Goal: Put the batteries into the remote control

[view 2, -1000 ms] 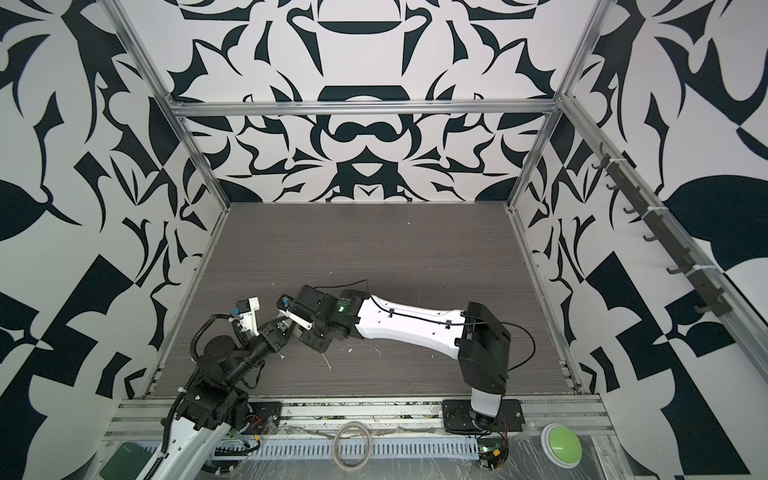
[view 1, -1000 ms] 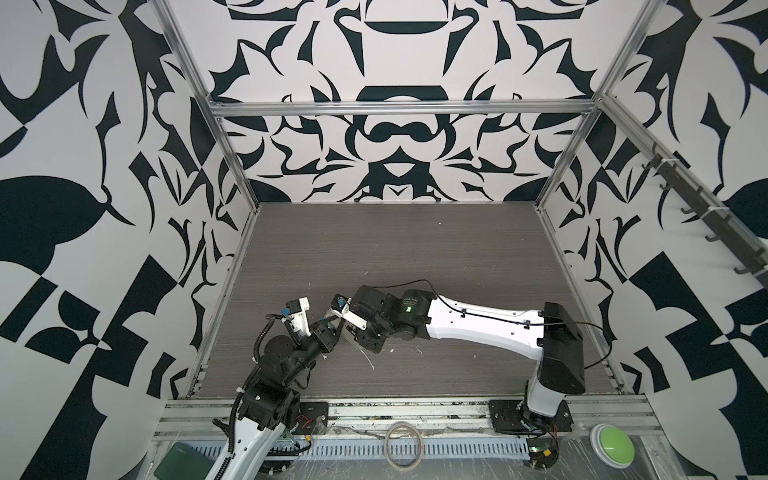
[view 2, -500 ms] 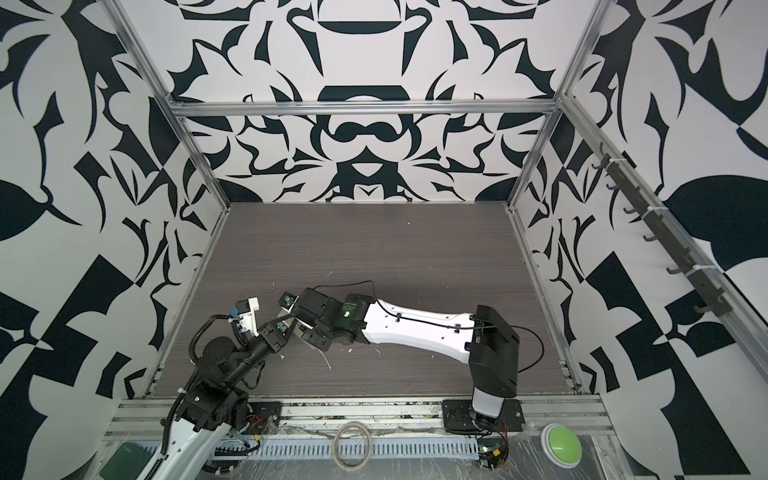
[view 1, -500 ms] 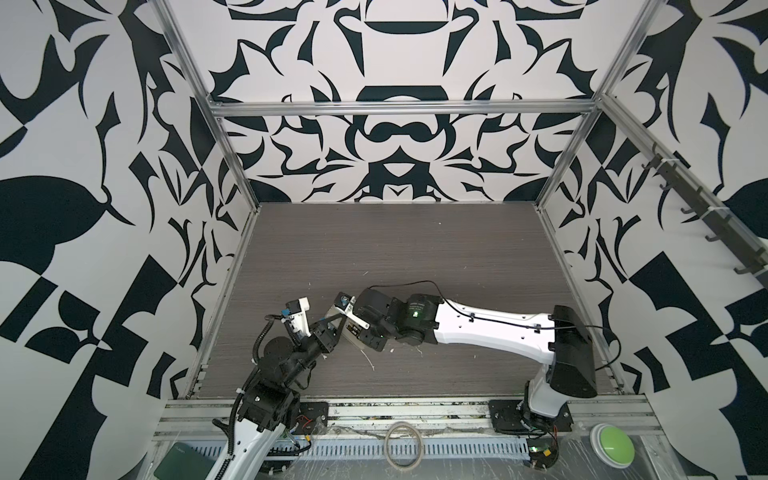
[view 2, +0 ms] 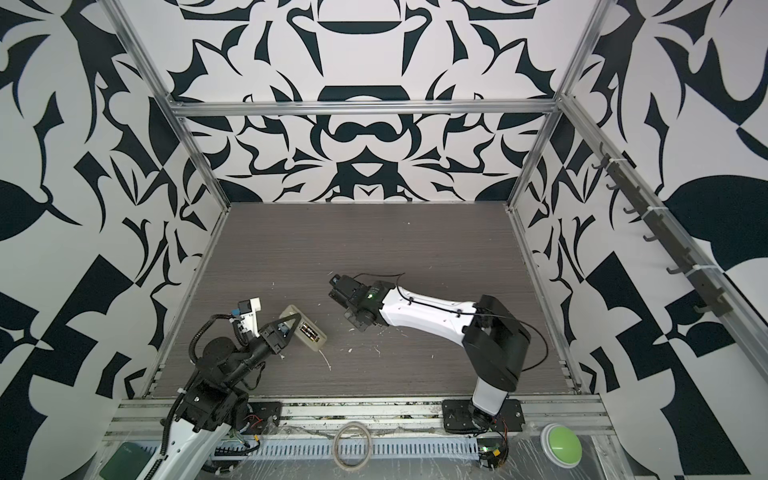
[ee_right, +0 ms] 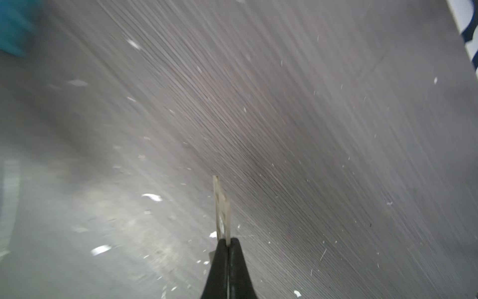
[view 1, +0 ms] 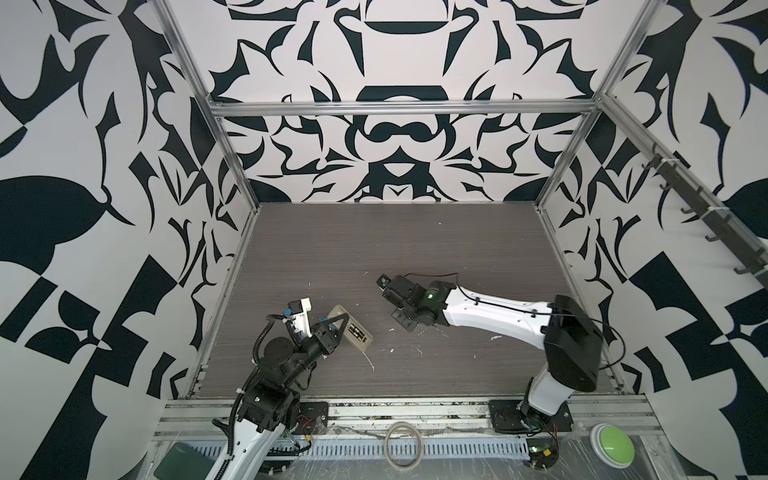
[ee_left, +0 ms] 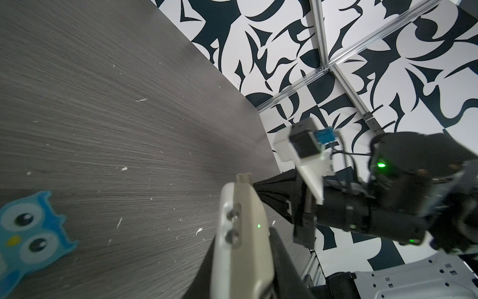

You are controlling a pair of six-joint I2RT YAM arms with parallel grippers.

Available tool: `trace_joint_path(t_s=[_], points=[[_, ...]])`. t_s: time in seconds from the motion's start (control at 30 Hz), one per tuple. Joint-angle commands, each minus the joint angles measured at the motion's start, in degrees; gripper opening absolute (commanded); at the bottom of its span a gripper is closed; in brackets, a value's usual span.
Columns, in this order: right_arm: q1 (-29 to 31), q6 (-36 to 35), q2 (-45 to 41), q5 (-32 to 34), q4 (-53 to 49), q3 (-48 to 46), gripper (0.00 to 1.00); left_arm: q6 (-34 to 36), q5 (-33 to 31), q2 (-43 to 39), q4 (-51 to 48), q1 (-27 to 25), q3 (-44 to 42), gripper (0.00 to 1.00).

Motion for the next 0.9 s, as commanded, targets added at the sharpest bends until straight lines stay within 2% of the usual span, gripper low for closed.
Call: trace_joint_path(t_s=[0.0,0.2,0.67,0.87], points=[[0.45,0.88,3.71,6.31,-4.36,2.07,0.00,0.20,1.23,-0.95,-7.03,-0.30,-0.68,0.00],[0.44,1.51,9.66,11.73,-7.32,5.22,0.00,0.79,1.49,-0.95,-7.03,-0.27,-0.59,0.00],[3.51,4.30,14.10,12.86,-8.53,6.20,0.00,2.01,1.89,-0.95,-7.25,-0.29,-0.27,0.00],[4.64,5.61,13.62,11.12,-7.97,6.47,0.10,2.27,1.86,-0.95,-7.64,-0.30,0.29,0.00]])
